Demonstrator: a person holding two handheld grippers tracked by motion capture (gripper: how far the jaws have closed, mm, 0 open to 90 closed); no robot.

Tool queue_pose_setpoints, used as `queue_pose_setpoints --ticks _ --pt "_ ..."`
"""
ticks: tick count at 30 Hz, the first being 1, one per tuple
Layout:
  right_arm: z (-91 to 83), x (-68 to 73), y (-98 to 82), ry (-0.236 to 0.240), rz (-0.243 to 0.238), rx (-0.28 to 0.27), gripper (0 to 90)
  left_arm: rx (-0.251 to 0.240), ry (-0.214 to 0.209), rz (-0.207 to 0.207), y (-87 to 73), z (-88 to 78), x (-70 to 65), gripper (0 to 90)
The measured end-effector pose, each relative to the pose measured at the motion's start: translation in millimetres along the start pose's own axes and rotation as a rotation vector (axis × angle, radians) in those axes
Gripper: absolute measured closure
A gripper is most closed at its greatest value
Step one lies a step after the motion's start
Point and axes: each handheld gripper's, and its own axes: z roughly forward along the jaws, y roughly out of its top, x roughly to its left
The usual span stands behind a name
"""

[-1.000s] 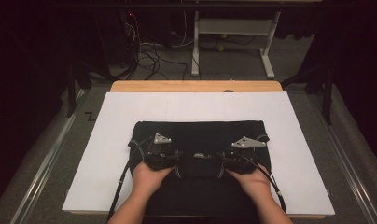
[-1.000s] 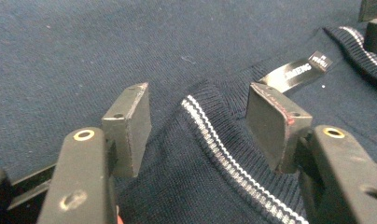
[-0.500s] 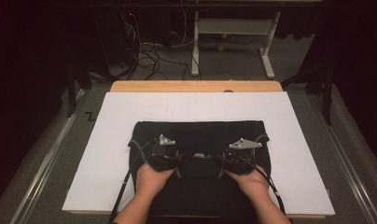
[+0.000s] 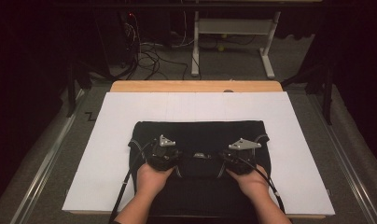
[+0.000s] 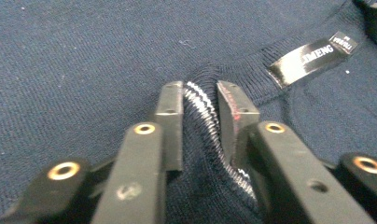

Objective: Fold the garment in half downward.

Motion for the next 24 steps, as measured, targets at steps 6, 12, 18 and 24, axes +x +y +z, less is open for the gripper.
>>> queue_pose_setpoints --ticks 6,12,18,24 --pt "-10.3 0.8 -1.0 -0.004 -0.009 -0.054 81.1 -0.050 -0.023 -0.012 -4.5 -9.3 -0.1 72.9" --pt "-22.7 4.2 -5.4 0.008 -0.021 -0.111 81.5 -0.111 -0.032 0.005 -11.5 -24.4 -2.7 72.9" --pt "-37.0 9.8 -11.6 0.025 -0.038 -0.165 81.5 -0.149 -0.044 0.030 -20.0 -37.3 -7.7 72.8" --pt "-53.5 18.9 -17.1 0.043 -0.069 -0.202 81.4 -0.186 -0.059 0.058 -33.3 -50.8 -14.1 72.5"
